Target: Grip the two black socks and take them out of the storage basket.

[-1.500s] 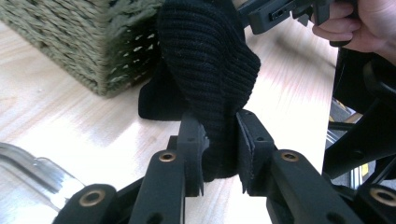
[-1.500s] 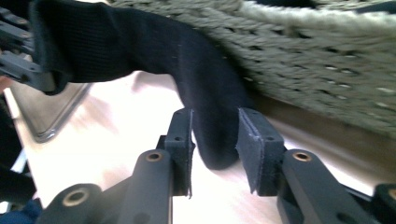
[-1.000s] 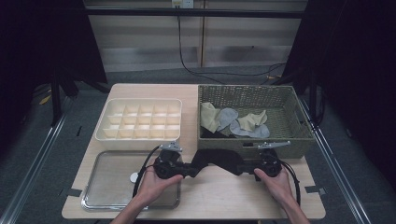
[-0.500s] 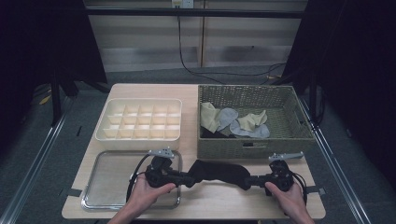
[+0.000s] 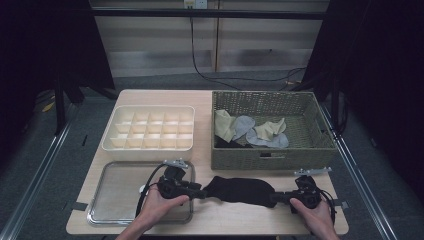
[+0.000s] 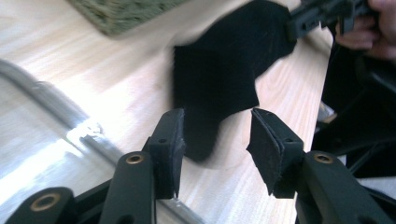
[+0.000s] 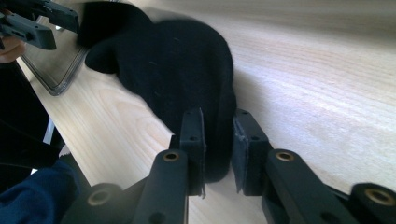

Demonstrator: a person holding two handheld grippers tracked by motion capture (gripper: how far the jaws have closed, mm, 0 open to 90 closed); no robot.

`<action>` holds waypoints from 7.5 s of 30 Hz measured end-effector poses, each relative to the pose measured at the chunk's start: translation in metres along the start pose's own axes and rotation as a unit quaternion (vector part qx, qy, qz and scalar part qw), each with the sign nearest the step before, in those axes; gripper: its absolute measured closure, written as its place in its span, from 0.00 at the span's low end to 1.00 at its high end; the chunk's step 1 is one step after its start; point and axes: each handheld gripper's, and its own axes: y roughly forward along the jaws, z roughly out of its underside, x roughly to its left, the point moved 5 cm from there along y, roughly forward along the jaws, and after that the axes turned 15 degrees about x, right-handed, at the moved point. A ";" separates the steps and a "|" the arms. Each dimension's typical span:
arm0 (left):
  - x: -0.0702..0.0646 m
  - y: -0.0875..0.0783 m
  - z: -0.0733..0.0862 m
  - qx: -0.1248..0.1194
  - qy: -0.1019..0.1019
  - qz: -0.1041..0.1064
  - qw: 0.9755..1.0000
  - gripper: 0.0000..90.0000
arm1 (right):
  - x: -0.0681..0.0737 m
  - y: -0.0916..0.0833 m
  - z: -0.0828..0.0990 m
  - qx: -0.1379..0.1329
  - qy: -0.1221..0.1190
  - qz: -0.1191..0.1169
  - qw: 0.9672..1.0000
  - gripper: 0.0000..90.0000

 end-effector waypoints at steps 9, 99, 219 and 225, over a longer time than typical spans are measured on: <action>0.015 -0.002 -0.012 -0.005 -0.013 -0.016 1.000 0.59 | -0.004 -0.002 -0.001 -0.007 0.002 0.009 1.000 0.85; 0.012 -0.071 0.044 -0.042 -0.010 -0.087 0.995 0.45 | 0.007 -0.049 -0.026 -0.091 -0.006 0.070 0.993 0.48; 0.038 -0.104 0.059 -0.099 -0.035 -0.124 0.987 0.41 | -0.060 -0.022 -0.206 0.182 0.087 0.106 0.974 0.98; 0.038 -0.105 0.059 -0.097 -0.033 -0.125 0.987 0.41 | -0.054 -0.033 -0.208 0.135 0.078 0.092 0.984 0.98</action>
